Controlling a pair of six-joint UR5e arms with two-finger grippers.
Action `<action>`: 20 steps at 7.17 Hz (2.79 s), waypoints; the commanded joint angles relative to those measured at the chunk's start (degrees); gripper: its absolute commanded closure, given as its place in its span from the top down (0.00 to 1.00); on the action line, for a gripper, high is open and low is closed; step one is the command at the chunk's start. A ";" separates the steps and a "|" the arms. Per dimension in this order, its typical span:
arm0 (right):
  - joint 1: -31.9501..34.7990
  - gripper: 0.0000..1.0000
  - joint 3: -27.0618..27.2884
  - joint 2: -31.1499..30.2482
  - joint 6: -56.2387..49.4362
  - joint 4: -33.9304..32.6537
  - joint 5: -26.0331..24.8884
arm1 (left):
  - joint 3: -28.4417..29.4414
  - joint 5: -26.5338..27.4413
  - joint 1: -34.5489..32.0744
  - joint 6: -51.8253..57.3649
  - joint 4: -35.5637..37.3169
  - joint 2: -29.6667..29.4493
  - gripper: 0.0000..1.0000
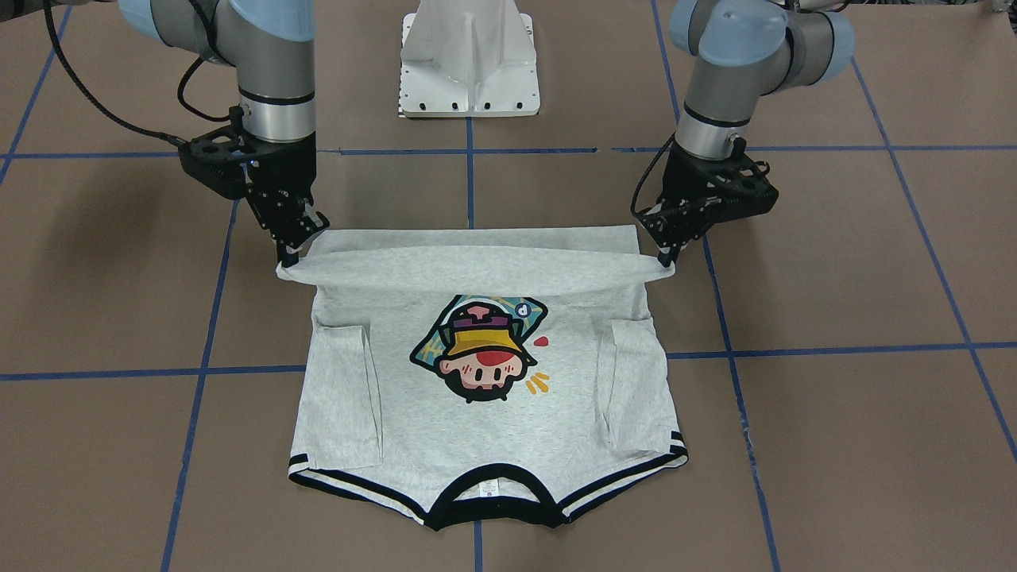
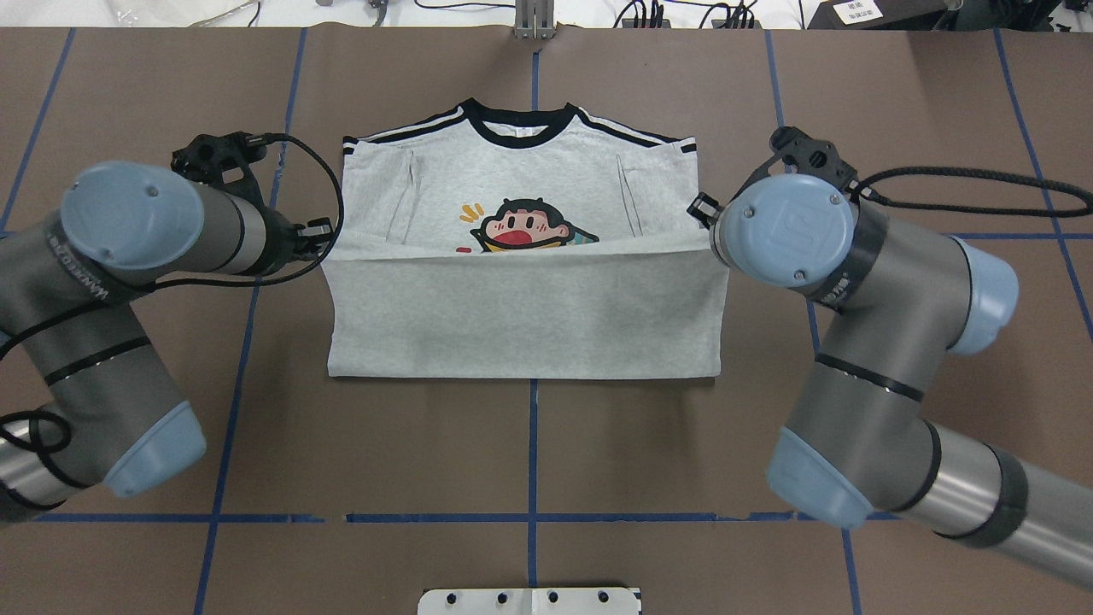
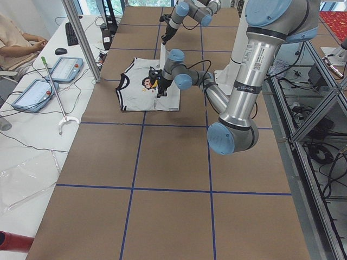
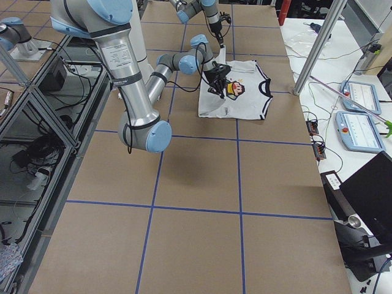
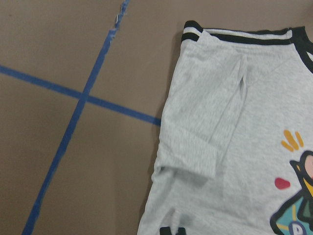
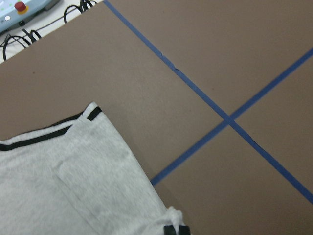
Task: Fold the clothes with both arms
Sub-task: 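Lift the hem with both grippers and fold it toward the collar, then lower the hem near the collar and open both grippers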
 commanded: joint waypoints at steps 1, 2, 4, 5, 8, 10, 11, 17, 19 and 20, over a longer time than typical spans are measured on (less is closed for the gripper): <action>4.38 0.00 -12.86 4.76 -3.22 8.12 0.10 | 8.12 0.28 -2.88 4.10 -5.74 -3.20 0.00; 5.61 0.00 -18.93 6.69 -3.22 13.39 0.10 | 11.11 0.45 -4.63 4.20 -7.43 -4.95 0.00; 7.20 0.00 -26.52 11.26 -5.06 14.59 0.10 | 15.16 3.67 -5.52 5.25 -8.06 -7.76 0.00; 7.90 0.00 -29.51 12.32 -6.37 15.02 0.10 | 20.49 4.75 -5.52 5.25 -8.41 -11.87 0.00; 8.44 0.00 -36.83 15.23 -6.65 21.97 0.01 | 29.75 7.13 -5.44 5.25 -17.43 -13.05 0.00; 8.44 0.00 -38.33 15.67 -6.74 22.06 0.10 | 30.39 7.83 -5.44 5.17 -17.99 -13.14 0.00; 8.44 0.00 -38.42 15.68 -6.83 22.06 0.01 | 30.39 7.84 -5.44 5.17 -18.08 -13.31 0.00; 8.61 0.13 -38.51 15.94 -6.65 23.20 0.01 | 33.38 7.84 -5.70 5.08 -22.55 -13.85 0.18; 8.87 0.21 -38.51 16.37 -6.65 23.20 -0.08 | 33.20 7.75 -5.79 5.08 -22.74 -13.32 0.25; 9.66 0.27 -38.33 16.99 -6.48 23.20 0.10 | 33.20 7.66 -5.96 5.08 -24.65 -13.32 0.28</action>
